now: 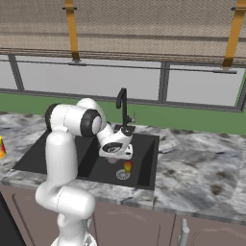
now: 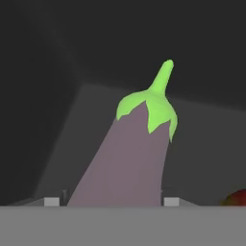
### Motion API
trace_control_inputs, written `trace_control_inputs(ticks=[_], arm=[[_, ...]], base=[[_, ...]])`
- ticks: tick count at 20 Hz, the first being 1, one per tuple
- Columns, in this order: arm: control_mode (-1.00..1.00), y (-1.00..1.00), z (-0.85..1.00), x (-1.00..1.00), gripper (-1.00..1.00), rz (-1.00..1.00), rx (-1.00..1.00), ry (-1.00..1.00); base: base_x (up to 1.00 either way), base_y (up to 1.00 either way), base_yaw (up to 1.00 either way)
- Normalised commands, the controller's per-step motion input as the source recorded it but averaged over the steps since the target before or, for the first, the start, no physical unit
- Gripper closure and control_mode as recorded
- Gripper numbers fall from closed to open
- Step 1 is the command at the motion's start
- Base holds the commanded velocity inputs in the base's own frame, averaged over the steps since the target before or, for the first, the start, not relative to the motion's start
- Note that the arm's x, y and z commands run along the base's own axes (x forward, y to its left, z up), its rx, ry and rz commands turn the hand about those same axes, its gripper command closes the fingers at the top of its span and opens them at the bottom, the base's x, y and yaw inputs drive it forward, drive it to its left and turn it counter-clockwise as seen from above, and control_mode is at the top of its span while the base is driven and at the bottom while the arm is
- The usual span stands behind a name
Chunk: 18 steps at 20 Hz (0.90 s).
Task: Remove the mango and eggplant from the sink. Then move the bowl and cup from the counter to the sink for washing.
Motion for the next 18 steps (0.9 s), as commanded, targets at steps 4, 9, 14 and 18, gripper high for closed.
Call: trace_control_inputs(ticks=[4, 9, 14, 18], arm=[[-1.00, -0.14, 0.33, -0.25, 1.00, 0.00, 0.07, 0.00], [-1.00, -0.08, 0.38, -0.18, 1.00, 0.00, 0.03, -0.02], [-1.00, -0.15, 0.38, -0.20, 1.00, 0.00, 0.03, 0.00], [-1.00, -0.11, 0.30, -0.28, 1.00, 0.00, 0.03, 0.00]], base=[[0.00, 0.00, 0.00], [0.00, 0.00, 0.00], [0.00, 0.00, 0.00], [0.00, 0.00, 0.00]])
